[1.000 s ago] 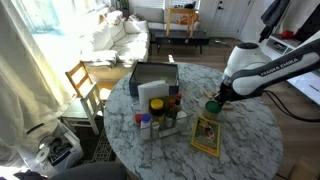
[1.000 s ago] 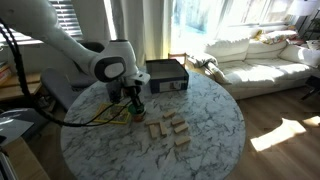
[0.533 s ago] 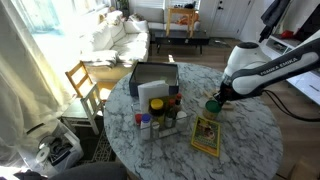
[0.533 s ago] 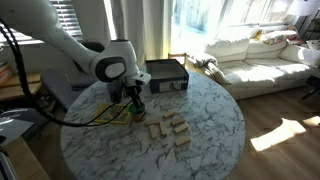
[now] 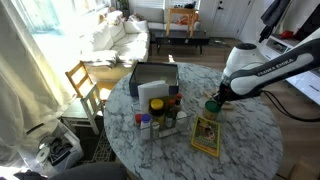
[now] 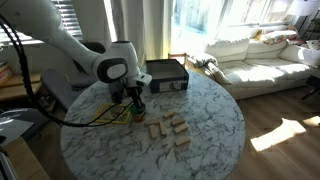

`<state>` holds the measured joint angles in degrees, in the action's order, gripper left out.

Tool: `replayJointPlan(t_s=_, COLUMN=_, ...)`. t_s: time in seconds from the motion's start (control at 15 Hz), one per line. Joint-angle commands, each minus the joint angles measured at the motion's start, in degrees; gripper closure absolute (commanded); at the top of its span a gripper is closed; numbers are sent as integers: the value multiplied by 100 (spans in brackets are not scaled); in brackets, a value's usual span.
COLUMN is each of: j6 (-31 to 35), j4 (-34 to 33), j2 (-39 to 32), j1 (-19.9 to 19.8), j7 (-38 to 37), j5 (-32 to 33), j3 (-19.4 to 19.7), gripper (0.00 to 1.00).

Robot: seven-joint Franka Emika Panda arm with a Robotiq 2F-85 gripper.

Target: Move the can to the right then put the lid on top

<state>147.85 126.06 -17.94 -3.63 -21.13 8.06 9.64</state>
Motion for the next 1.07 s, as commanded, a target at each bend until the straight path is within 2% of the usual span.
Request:
replayJointPlan(t_s=0.0, j6=-64, j4=-138, j2=-148, j1=58, j7=-71, j5=-90, j3=82, gripper=100)
replayJointPlan(t_s=0.13, j6=-73, j4=-138, j2=-150, j1=68, j7=-75, j5=-53, j3=103, gripper=96)
replayJointPlan(t_s=0.2, j6=-65, j4=-118, j2=-112, j1=61, j7=-55, j5=-71, j3=98, gripper=73)
replayJointPlan(t_s=0.33, j6=-36, j4=-65, j2=2, j1=66, j7=-55, j5=-59, j3=106, gripper=68)
replayJointPlan(t_s=0.4, j6=-6, j4=-18, j2=101, j1=76, j7=-66, j5=-46, j3=110, gripper=63)
replayJointPlan(t_s=0.87, j6=202, j4=447, j2=1091, j1=-23, j7=282, j5=-271, j3=-82, gripper=11)
replayJointPlan(t_s=1.0, j6=182, j4=602, j2=1405, j1=-71, j7=581, j5=-399, j3=-157, gripper=0)
